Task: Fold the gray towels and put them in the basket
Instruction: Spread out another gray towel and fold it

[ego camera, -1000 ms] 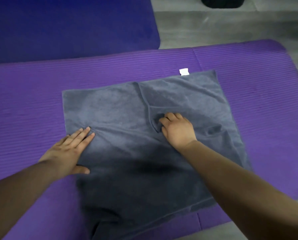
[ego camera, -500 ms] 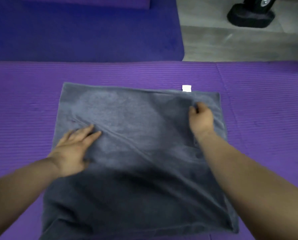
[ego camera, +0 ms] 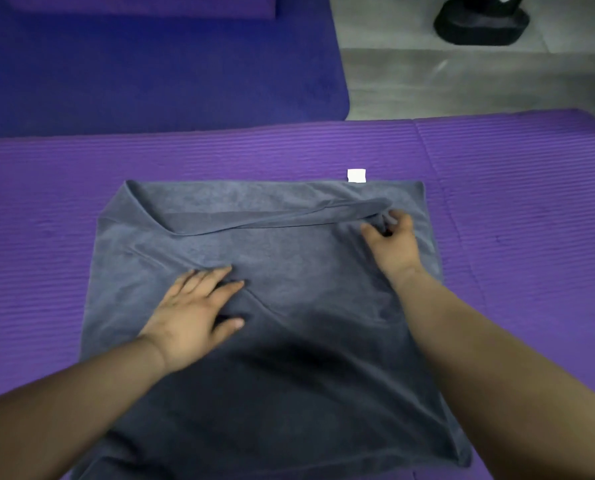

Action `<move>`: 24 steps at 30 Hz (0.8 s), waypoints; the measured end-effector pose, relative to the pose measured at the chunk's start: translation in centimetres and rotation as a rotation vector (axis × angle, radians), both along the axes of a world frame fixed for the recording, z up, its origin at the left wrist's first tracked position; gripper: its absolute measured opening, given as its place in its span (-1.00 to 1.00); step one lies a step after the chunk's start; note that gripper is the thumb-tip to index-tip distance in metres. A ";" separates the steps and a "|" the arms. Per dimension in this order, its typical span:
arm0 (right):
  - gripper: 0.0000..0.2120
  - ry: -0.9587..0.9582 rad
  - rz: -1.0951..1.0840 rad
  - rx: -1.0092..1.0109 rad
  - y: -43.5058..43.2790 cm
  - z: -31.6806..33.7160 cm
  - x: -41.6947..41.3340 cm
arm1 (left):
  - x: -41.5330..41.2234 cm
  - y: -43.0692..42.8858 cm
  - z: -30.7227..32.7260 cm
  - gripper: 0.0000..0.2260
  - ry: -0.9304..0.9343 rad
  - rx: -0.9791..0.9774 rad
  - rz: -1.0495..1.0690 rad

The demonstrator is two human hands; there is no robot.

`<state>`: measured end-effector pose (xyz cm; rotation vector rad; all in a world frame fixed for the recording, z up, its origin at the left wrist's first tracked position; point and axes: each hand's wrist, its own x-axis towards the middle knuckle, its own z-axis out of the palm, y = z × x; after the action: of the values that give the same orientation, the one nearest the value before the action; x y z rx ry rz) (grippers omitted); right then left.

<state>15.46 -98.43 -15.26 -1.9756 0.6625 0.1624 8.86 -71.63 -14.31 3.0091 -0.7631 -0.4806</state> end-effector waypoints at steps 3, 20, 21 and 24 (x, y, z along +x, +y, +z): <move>-0.50 -0.006 0.037 0.023 -0.6 0.3 1.3 | 2.8 0.5 0.2 -0.62 -0.103 -0.100 0.095; -0.64 -0.065 -0.208 -0.070 -6.9 1.9 5.5 | 17.3 3.8 5.3 -0.50 0.096 0.376 0.321; -0.67 -0.026 -0.181 -0.088 -7.3 1.8 5.7 | 17.6 3.9 5.3 -0.47 0.024 0.288 0.389; -0.85 0.065 -0.217 0.026 -7.7 1.4 5.0 | 16.2 3.1 4.9 -0.40 -0.054 0.183 0.438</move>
<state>20.44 -106.09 -13.82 -1.8649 0.9069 0.1021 25.11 -68.50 -9.45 3.2269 -0.0468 -0.4737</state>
